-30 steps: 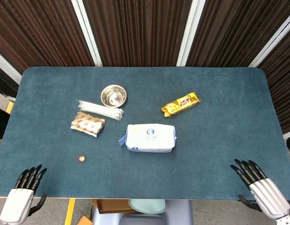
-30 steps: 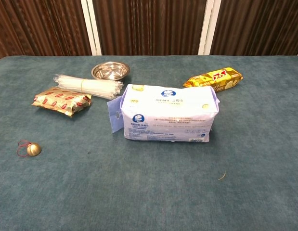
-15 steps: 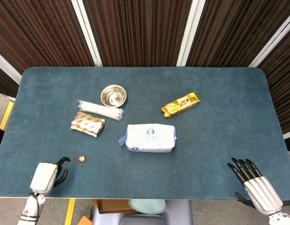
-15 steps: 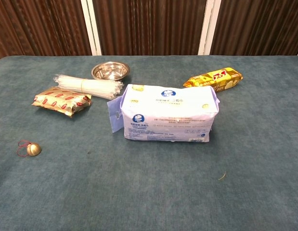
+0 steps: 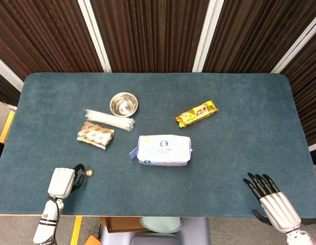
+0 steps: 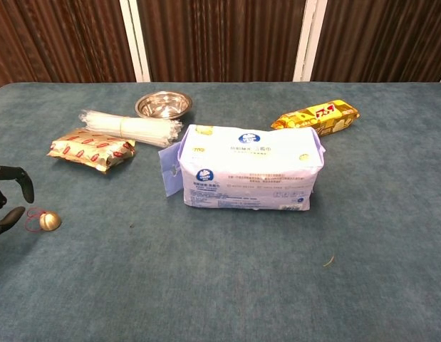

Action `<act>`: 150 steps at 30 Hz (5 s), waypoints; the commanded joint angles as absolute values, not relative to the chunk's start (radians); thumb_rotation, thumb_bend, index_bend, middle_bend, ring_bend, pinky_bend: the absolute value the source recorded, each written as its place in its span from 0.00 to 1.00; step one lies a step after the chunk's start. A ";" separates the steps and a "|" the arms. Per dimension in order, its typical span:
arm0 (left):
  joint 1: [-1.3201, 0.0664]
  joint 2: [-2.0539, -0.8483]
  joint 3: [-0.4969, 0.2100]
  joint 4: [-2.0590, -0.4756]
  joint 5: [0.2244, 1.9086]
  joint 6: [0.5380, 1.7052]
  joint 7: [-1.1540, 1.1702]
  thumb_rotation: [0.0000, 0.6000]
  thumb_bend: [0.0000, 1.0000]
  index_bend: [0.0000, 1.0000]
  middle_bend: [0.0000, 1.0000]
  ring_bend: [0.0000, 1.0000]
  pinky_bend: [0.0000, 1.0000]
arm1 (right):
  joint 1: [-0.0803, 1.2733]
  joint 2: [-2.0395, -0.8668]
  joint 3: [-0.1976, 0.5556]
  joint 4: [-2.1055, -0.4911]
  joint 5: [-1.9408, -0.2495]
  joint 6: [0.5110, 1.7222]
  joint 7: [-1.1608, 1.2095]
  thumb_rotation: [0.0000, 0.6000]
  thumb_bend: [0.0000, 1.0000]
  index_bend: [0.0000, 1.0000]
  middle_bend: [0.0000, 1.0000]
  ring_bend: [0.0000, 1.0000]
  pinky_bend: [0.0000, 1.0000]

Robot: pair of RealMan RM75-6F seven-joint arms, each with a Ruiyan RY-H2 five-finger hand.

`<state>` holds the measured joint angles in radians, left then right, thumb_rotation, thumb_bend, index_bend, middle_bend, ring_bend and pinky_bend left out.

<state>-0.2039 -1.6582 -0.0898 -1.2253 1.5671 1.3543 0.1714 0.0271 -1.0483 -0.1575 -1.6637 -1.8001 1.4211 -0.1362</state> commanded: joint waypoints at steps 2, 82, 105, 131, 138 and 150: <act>-0.207 -1.663 -0.088 -1.220 1.562 1.352 0.176 1.00 0.44 0.48 1.00 1.00 1.00 | 0.027 -1.048 -0.158 -1.664 -1.801 1.422 -0.136 1.00 0.36 0.00 0.00 0.00 0.00; -0.291 -1.727 -0.058 -1.146 1.456 1.312 0.251 1.00 0.40 0.61 1.00 1.00 1.00 | 0.021 -1.040 -0.167 -1.658 -1.804 1.443 -0.114 1.00 0.36 0.00 0.00 0.00 0.00; -0.293 -1.703 -0.065 -1.176 1.441 1.320 0.269 1.00 0.51 0.76 1.00 1.00 1.00 | 0.019 -1.042 -0.168 -1.657 -1.806 1.445 -0.119 1.00 0.36 0.00 0.00 0.00 0.00; -0.295 -1.595 -0.087 -1.348 1.413 1.326 0.293 1.00 0.50 0.76 1.00 1.00 1.00 | 0.018 -1.041 -0.169 -1.652 -1.810 1.448 -0.114 1.00 0.36 0.00 0.00 0.00 0.00; -0.300 -1.617 -0.087 -1.312 1.398 1.315 0.302 1.00 0.50 0.75 1.00 1.00 1.00 | 0.018 -1.042 -0.172 -1.653 -1.814 1.448 -0.115 1.00 0.36 0.00 0.00 0.00 0.00; -0.306 -1.645 -0.090 -1.260 1.383 1.306 0.308 1.00 0.49 0.70 1.00 1.00 1.00 | 0.020 -1.040 -0.171 -1.656 -1.811 1.442 -0.118 1.00 0.36 0.00 0.00 0.00 0.00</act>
<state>-0.3062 -1.6446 -0.0903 -1.2616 1.3835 1.3059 0.3083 0.0203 -1.0404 -0.1712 -1.6558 -1.8108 1.4422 -0.1176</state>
